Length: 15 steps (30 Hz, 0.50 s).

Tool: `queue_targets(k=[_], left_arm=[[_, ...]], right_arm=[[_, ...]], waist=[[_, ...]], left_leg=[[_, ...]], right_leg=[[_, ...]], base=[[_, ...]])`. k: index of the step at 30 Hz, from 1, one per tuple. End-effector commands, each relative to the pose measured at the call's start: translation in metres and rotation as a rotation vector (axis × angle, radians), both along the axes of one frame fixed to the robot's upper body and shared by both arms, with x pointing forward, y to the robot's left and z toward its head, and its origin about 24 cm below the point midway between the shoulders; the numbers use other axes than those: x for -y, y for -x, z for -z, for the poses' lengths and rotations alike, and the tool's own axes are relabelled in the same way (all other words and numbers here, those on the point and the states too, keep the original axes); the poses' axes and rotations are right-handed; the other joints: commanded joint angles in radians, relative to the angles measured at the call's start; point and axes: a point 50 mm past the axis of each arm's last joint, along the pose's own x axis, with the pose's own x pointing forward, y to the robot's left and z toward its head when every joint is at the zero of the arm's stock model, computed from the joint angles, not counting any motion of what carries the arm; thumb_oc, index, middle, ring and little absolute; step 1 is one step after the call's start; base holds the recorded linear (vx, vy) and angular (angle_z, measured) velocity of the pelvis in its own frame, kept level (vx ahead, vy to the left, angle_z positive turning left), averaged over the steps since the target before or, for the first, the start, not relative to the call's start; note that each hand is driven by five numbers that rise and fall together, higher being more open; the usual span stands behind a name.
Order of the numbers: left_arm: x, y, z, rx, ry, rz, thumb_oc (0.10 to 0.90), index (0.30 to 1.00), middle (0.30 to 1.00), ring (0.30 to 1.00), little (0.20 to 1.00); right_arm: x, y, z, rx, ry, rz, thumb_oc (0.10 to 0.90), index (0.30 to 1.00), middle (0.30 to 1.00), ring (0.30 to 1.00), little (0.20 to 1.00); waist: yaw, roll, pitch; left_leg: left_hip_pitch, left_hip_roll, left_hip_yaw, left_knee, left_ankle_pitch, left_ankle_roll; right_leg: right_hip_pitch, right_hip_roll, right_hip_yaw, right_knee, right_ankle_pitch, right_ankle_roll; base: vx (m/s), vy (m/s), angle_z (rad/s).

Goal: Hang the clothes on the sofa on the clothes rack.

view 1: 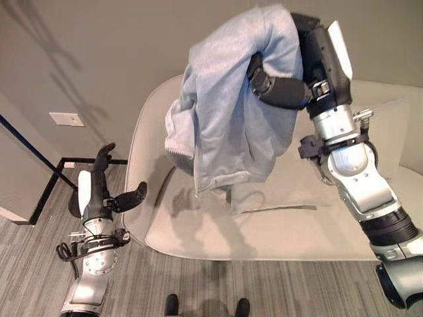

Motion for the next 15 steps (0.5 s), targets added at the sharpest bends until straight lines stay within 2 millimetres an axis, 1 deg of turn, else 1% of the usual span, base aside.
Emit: queue_targets(k=[1, 2, 3, 4, 6, 7, 8, 11, 14, 15], left_arm=[[0.030, -0.007, -0.026, 0.192, 0.108, 0.207, 0.800, 0.900, 0.900, 0.900, 0.900], [0.036, -0.006, -0.026, 0.192, 0.141, 0.238, 0.800, 0.900, 0.900, 0.900, 0.900], [0.050, -0.007, -0.024, 0.171, 0.226, 0.336, 0.800, 0.900, 0.900, 0.900, 0.900], [0.050, -0.007, -0.024, 0.171, 0.228, 0.338, 0.800, 0.900, 0.900, 0.900, 0.900], [0.066, -0.008, -0.018, 0.124, 0.311, 0.439, 0.800, 0.900, 0.900, 0.900, 0.900], [0.086, -0.009, -0.007, 0.040, 0.443, 0.577, 0.800, 0.900, 0.900, 0.900, 0.900], [0.086, -0.010, -0.007, 0.040, 0.444, 0.579, 0.800, 0.900, 0.900, 0.900, 0.900], [0.109, -0.010, 0.009, -0.088, 0.565, 0.720, 0.800, 0.900, 0.900, 0.900, 0.900], [0.127, -0.008, 0.024, -0.194, 0.603, 0.795, 0.800, 0.900, 0.900, 0.900, 0.900], [0.134, -0.008, 0.031, -0.242, 0.603, 0.815, 0.800, 0.900, 0.900, 0.900, 0.900]], right_arm=[[-0.011, 0.017, -0.036, 0.177, -0.048, -0.129, 0.400, 0.300, 0.300, 0.300, 0.300], [-0.012, 0.017, -0.034, 0.168, -0.054, -0.143, 0.400, 0.300, 0.300, 0.300, 0.300], [-0.017, 0.016, -0.029, 0.137, -0.054, -0.173, 0.400, 0.300, 0.300, 0.300, 0.300], [-0.017, 0.016, -0.029, 0.137, -0.053, -0.172, 0.400, 0.300, 0.300, 0.300, 0.300], [-0.023, 0.015, -0.026, 0.119, -0.045, -0.196, 0.400, 0.300, 0.300, 0.300, 0.300], [-0.033, 0.013, -0.025, 0.101, -0.046, -0.231, 0.400, 0.300, 0.300, 0.300, 0.300], [-0.033, 0.013, -0.025, 0.101, -0.045, -0.231, 0.400, 0.300, 0.300, 0.300, 0.300], [-0.046, 0.012, -0.031, 0.121, -0.036, -0.251, 0.400, 0.300, 0.300, 0.300, 0.300], [-0.056, 0.012, -0.043, 0.160, -0.065, -0.259, 0.400, 0.300, 0.300, 0.300, 0.300], [-0.062, 0.013, -0.049, 0.180, -0.099, -0.277, 0.400, 0.300, 0.300, 0.300, 0.300]], waist=[[0.017, 0.023, -0.147], [0.015, 0.023, -0.145], [0.013, 0.024, -0.141], [0.013, 0.024, -0.141], [0.010, 0.026, -0.137], [0.008, 0.029, -0.132], [0.008, 0.029, -0.131], [0.006, 0.034, -0.126], [0.004, 0.038, -0.122], [-0.001, 0.041, -0.121]], left_leg=[[0.054, 0.086, -0.024, 0.002, -0.140, -0.028], [0.054, 0.086, -0.025, 0.002, -0.140, -0.027], [0.054, 0.083, -0.025, 0.002, -0.138, -0.025], [0.054, 0.083, -0.025, 0.002, -0.138, -0.025], [0.054, 0.082, -0.026, 0.002, -0.137, -0.022], [0.056, 0.078, -0.027, 0.002, -0.136, -0.019], [0.056, 0.078, -0.027, 0.002, -0.136, -0.019], [0.056, 0.075, -0.025, 0.002, -0.135, -0.014], [0.057, 0.072, -0.023, 0.002, -0.136, -0.010], [0.059, 0.071, -0.021, 0.002, -0.138, -0.007]], right_leg=[[0.026, -0.117, -0.033, 0.008, -0.106, 0.106], [0.027, -0.117, -0.033, 0.008, -0.106, 0.105], [0.028, -0.119, -0.033, 0.008, -0.105, 0.105], [0.028, -0.119, -0.033, 0.008, -0.105, 0.105], [0.029, -0.121, -0.034, 0.008, -0.103, 0.106], [0.033, -0.122, -0.034, 0.008, -0.103, 0.105], [0.033, -0.122, -0.034, 0.008, -0.103, 0.105], [0.031, -0.124, -0.032, 0.008, -0.100, 0.105], [0.027, -0.125, -0.028, 0.008, -0.097, 0.104], [0.025, -0.126, -0.021, 0.008, -0.095, 0.103]], base=[[0.00, 0.000, 0.00], [-0.04, -0.019, -0.01], [0.00, 0.000, 0.00], [-0.03, -0.017, 0.00], [-0.02, -0.010, 0.00], [-0.03, -0.016, 0.00], [0.00, 0.000, 0.00], [0.00, 0.000, 0.00], [0.00, 0.001, -0.01], [-0.01, 0.003, -0.05]])
